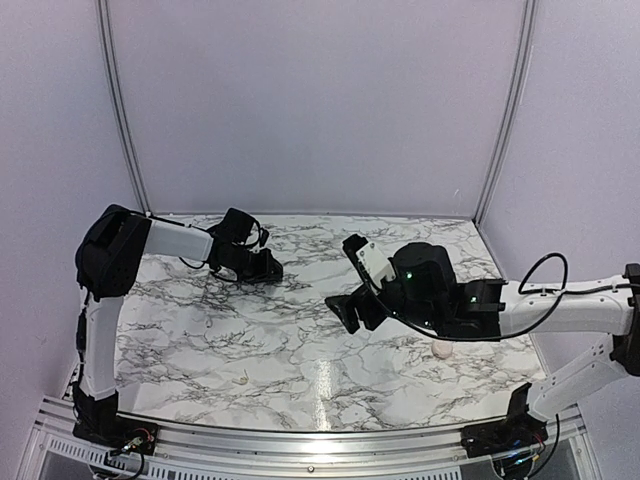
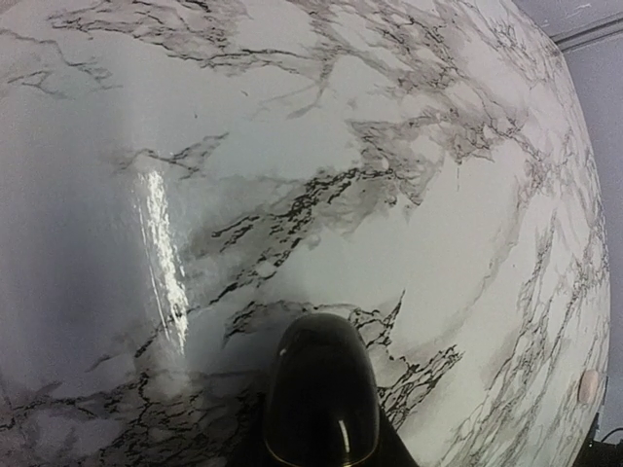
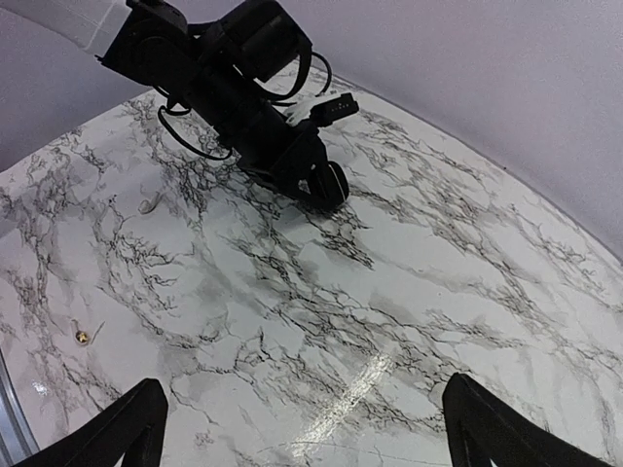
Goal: Insert the wireless bluetooth earbuds into the charging case
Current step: Place the charging case with the earbuds at the center of the board.
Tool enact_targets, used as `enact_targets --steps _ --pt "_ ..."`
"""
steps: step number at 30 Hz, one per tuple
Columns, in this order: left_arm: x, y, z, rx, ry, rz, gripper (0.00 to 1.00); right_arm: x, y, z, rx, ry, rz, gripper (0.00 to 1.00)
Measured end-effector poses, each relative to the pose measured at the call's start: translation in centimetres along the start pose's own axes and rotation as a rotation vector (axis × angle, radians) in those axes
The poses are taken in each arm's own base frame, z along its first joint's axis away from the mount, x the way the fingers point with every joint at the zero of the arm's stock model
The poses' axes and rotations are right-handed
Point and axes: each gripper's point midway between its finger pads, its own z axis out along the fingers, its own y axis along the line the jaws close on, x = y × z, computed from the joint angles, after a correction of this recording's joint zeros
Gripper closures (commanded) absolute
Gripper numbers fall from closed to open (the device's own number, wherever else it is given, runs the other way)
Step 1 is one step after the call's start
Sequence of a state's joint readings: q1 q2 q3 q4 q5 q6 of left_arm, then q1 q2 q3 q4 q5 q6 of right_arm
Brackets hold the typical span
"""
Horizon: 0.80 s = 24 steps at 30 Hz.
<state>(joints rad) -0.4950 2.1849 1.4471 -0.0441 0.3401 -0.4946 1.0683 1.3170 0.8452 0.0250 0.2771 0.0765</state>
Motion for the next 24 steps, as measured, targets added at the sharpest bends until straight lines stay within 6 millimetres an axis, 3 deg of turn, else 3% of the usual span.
enact_targets --steps 7,12,16,24 --pt "-0.5 0.5 0.1 -0.004 0.006 -0.027 0.69 0.5 -1.9 -1.1 -0.025 -0.006 0.088 0.01" --pt "-0.7 0.6 -0.1 -0.013 0.0 -0.029 0.54 1.2 -3.4 -1.6 -0.014 0.002 0.146 0.01" --pt "-1.1 1.1 -0.7 -0.059 -0.019 -0.018 0.34 2.1 -4.4 -2.1 0.008 0.031 0.203 0.01" --pt "-1.1 2.8 -2.3 -0.174 -0.032 0.002 0.25 5.0 -6.9 -3.4 0.122 0.13 0.34 0.01"
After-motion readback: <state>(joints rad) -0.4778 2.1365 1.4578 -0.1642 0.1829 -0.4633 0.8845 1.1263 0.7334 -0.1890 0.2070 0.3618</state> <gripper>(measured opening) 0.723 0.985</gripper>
